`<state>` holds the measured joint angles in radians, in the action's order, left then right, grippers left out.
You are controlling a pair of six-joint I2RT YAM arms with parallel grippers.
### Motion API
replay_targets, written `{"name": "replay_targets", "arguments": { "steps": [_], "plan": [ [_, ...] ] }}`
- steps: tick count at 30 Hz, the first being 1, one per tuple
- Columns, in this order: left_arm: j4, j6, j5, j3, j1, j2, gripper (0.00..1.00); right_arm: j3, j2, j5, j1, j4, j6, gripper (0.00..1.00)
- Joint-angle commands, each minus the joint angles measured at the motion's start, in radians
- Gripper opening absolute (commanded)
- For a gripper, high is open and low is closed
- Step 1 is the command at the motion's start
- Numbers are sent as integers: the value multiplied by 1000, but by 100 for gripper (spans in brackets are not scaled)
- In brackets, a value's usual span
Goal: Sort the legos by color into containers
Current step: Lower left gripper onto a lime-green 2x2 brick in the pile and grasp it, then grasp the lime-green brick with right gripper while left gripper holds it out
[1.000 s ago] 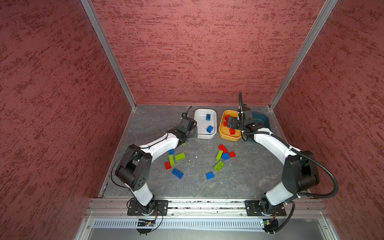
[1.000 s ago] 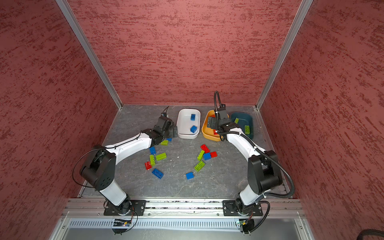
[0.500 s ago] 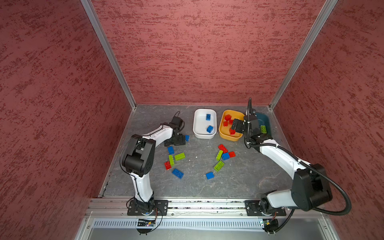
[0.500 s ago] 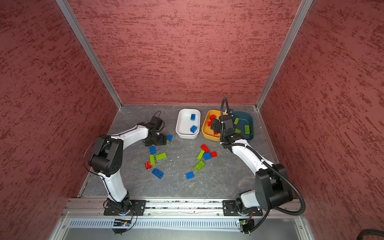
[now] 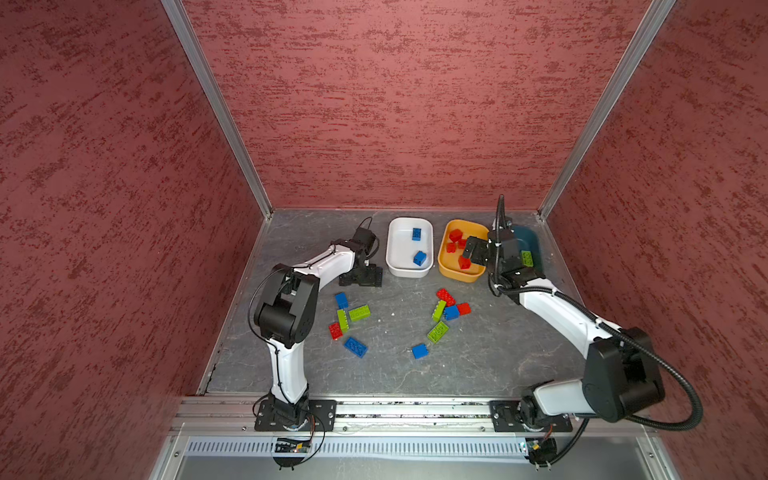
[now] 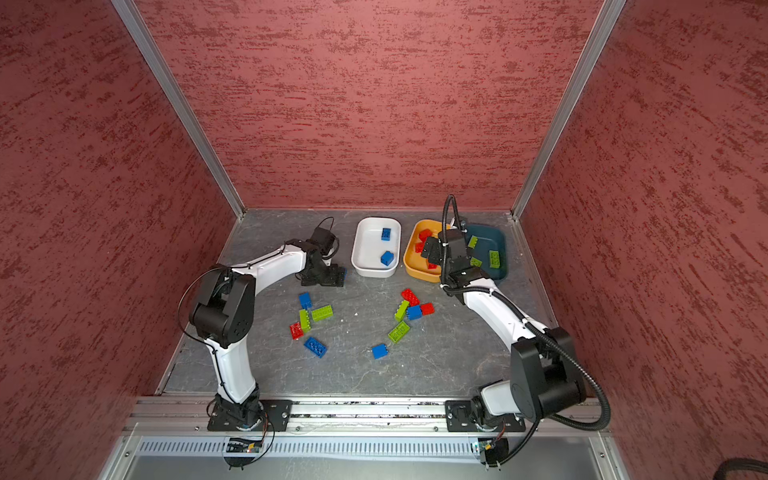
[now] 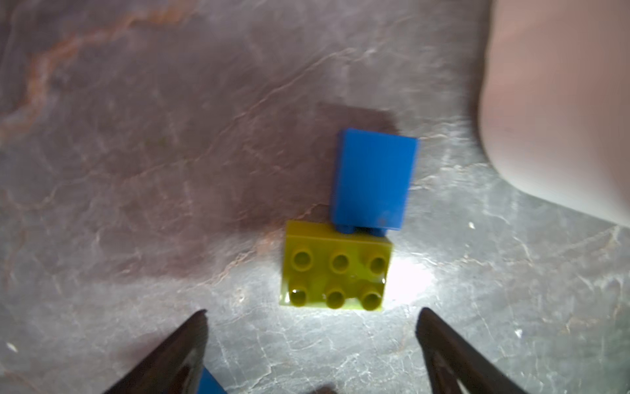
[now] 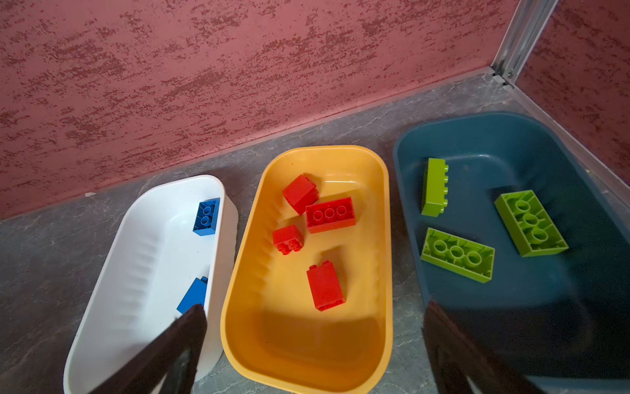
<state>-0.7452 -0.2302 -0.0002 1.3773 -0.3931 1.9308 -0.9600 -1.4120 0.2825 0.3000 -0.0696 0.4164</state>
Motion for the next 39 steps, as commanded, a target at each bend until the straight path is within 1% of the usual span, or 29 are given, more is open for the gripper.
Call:
{"name": "replay_targets", "arguments": {
  "steps": [1,4,8,11,13,14,16,18,22,25,27,31,33,34,35,39],
  "plan": [
    [6,11,0,36,-15,26,98,-19,-6,8,-1,25,21,99],
    [-29,11,-56,84,-27,97,90,-19,-6,4,-1,26,25,99],
    [-22,25,-56,100,-49,131,79,-18,2,12,-1,19,23,99],
    [-16,28,-86,102,-60,146,72,-9,9,20,-1,20,24,99],
    [-19,26,-99,107,-59,157,65,-6,13,16,-1,24,27,99],
    [-19,28,-100,108,-61,158,59,-5,14,7,-1,24,28,99],
    [-7,42,-93,98,-65,142,51,-2,22,-23,-1,15,31,99],
    [28,66,-92,71,-83,105,45,2,36,-119,-11,5,20,99],
    [156,125,-79,-16,-127,-18,40,26,78,-258,-38,-28,26,99],
    [295,197,-7,-83,-173,-120,38,42,113,-409,-70,-48,23,98],
    [436,259,89,-149,-203,-185,37,30,119,-526,-82,-79,13,97],
    [842,410,298,-326,-247,-273,36,-19,98,-688,-82,-178,0,93],
    [1065,489,342,-415,-266,-276,36,-36,87,-788,-81,-209,0,91],
    [1156,540,375,-443,-271,-269,35,-43,80,-843,-80,-217,7,90],
    [1208,581,406,-455,-272,-257,35,-45,74,-894,-80,-222,18,89],
    [1175,674,456,-393,-279,-207,35,-47,58,-991,-66,-230,33,80]
  ]
}}
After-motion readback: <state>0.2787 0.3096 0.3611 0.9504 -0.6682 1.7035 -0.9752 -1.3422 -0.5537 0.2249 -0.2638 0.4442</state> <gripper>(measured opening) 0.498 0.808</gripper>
